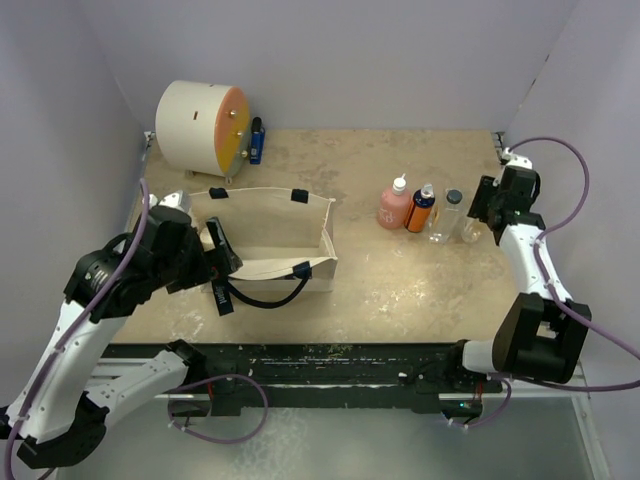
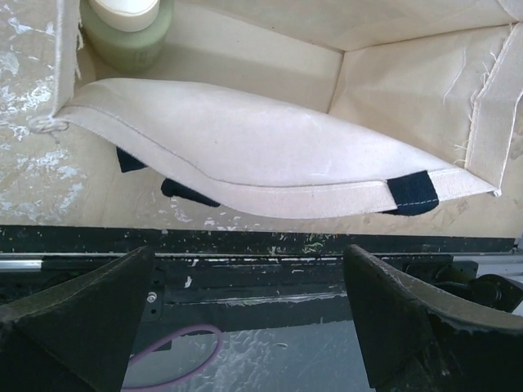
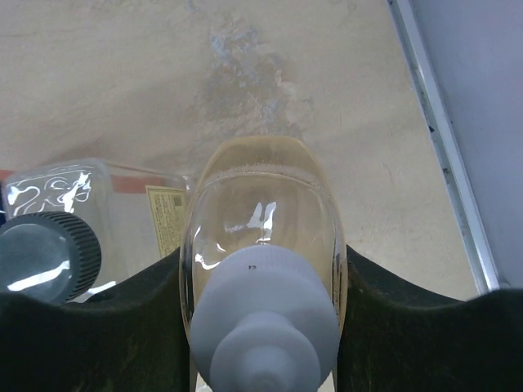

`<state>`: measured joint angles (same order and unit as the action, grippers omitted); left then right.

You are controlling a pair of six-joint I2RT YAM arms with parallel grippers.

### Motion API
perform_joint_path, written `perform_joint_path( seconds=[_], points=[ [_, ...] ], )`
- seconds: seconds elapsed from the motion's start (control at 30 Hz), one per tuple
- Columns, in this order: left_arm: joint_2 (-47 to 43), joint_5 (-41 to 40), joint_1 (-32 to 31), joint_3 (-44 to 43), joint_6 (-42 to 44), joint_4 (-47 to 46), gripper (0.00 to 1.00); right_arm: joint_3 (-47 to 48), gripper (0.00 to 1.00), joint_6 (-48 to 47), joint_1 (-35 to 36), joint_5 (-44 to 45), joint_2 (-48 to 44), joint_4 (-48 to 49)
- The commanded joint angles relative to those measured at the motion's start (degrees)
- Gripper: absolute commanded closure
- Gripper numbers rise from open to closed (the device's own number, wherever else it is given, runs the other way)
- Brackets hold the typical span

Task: Take the personal care products out of the canvas bag

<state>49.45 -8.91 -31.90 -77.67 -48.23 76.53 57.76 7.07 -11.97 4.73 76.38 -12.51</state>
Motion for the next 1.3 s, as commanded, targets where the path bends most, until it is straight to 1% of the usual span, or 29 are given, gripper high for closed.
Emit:
perform_joint_path(
  seconds=[0.0, 0.1, 0.23, 0.3, 0.33, 0.37, 0.4, 0.43, 0.47, 0.57, 0.6, 0.67, 0.77, 0.8, 0.83, 1.0, 1.1, 1.27],
  points=[
    [3.1, -1.0, -0.1, -4.5, 1.0, -1.7, 0.01, -2.2, 1.00, -1.2, -0.3, -4.9, -0.9, 14.1],
    [4.4, -1.8, 0.0, -5.8, -1.3, 0.3, 0.01, -2.9, 1.00, -1.7, -0.3, -6.1, -0.2, 14.7],
    [2.4, -2.7, -0.1, -2.8, -3.2, -1.7, 0.01, -6.0, 1.00, 0.5, -0.3, -3.7, -0.3, 17.8],
    [1.4, -4.1, -0.1, -2.4, -4.8, -2.1, 0.01, -5.8, 0.95, -0.4, -0.3, -3.7, -0.6, 16.7],
    [1.1, -4.1, -0.1, -2.7, -5.0, -2.7, 0.01, -6.0, 0.93, -1.2, -0.3, -2.2, -1.0, 16.9],
    [1.1, -3.7, 0.0, -3.0, -5.0, -3.2, 0.01, -6.7, 0.88, -1.3, -0.3, -1.2, -1.5, 17.2],
    [1.0, -3.4, -0.1, -3.2, -4.8, -3.5, 0.01, -7.4, 0.80, -0.8, -0.3, -2.1, -2.0, 17.0],
    [1.1, -3.4, -0.1, -3.2, -4.8, -3.4, 0.00, -8.2, 0.69, 0.2, -0.3, -1.7, -2.6, 17.4],
    [1.1, -3.4, -0.1, -3.0, -4.7, -3.5, 0.01, -8.7, 0.60, 0.3, -0.3, -1.6, -3.1, 17.6],
    [1.0, -3.1, -0.1, -2.2, -5.0, -3.3, 0.01, -9.2, 0.41, 0.5, -0.3, -2.2, -4.5, 16.7],
    [0.9, -2.8, -0.1, -2.2, -5.3, -3.1, 0.01, -9.0, 0.36, 0.6, -0.3, -2.4, -4.9, 16.2],
    [0.4, -2.1, -0.1, -2.1, -5.9, -3.1, 0.01, -8.0, 0.31, 1.1, -0.3, -2.0, -5.4, 14.2],
    [-0.5, -1.4, -0.1, -0.5, -6.8, -3.6, 0.01, -5.0, 0.27, 4.4, -0.3, -2.0, -6.4, 9.1],
    [-0.6, -1.3, -0.1, 0.3, -7.3, -3.7, 0.01, -3.7, 0.21, 5.2, -0.3, -1.8, -6.9, 6.2],
    [-0.7, -1.3, -0.1, 1.1, -7.7, -3.9, 0.01, -2.5, 0.18, 6.0, -0.3, -0.5, -7.5, 4.4],
    [-0.3, -0.1, 0.0, 3.0, -10.1, -4.9, 0.01, -2.3, 0.17, 9.5, -0.1, -3.5, -13.6, -1.1],
    [-0.5, -0.5, 0.0, 3.6, -11.7, -3.2, 0.01, -1.6, 0.18, 9.9, 1.2, -6.8, -16.5, -4.7],
    [-0.2, -3.3, -0.1, 7.1, -18.8, 3.1, 0.01, -1.6, 0.18, 10.8, 7.5, -12.1, -22.6, -6.0]
  ],
)
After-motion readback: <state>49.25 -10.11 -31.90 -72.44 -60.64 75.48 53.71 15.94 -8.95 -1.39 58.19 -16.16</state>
